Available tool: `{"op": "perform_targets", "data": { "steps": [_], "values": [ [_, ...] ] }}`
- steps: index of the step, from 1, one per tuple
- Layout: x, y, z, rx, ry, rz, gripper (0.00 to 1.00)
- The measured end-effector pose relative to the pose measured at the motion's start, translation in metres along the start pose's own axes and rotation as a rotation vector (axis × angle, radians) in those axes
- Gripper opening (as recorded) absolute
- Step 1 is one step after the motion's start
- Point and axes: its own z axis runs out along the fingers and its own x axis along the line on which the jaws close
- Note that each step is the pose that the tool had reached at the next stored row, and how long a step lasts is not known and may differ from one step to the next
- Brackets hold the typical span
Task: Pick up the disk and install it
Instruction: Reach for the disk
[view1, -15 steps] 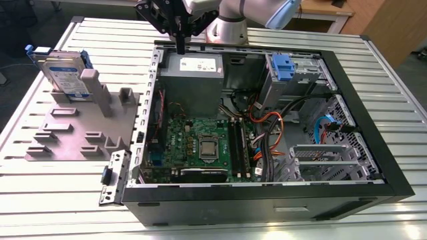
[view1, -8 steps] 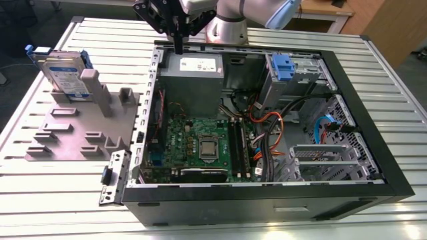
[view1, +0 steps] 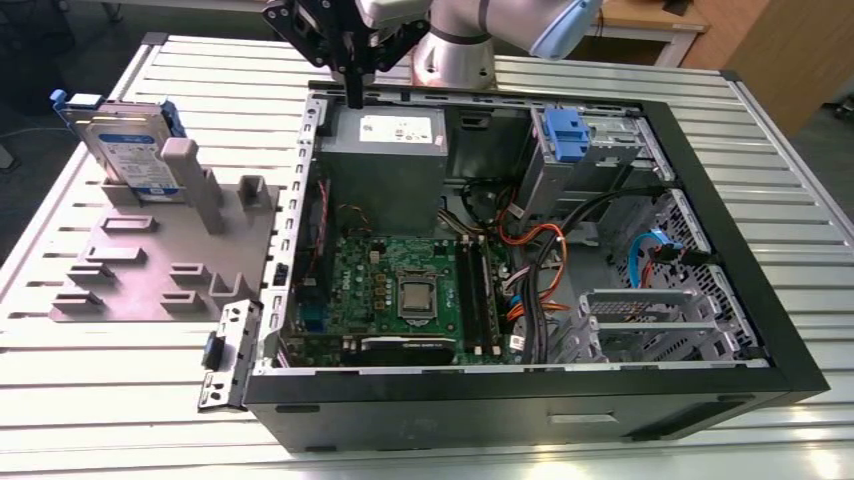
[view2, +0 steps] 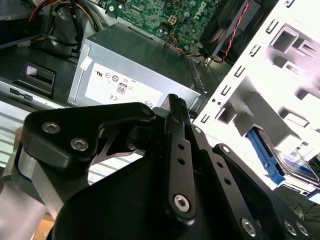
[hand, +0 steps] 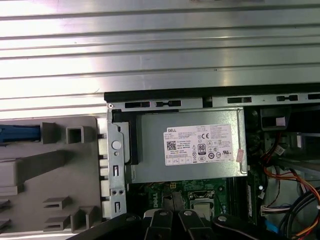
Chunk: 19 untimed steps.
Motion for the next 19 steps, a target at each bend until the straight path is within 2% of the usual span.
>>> {"op": "perform_targets", "data": {
  "steps": [19],
  "values": [
    [0.0070, -0.0005, 0.0000, 0.0001, 0.0001, 0.000, 0.11]
  ]
}}
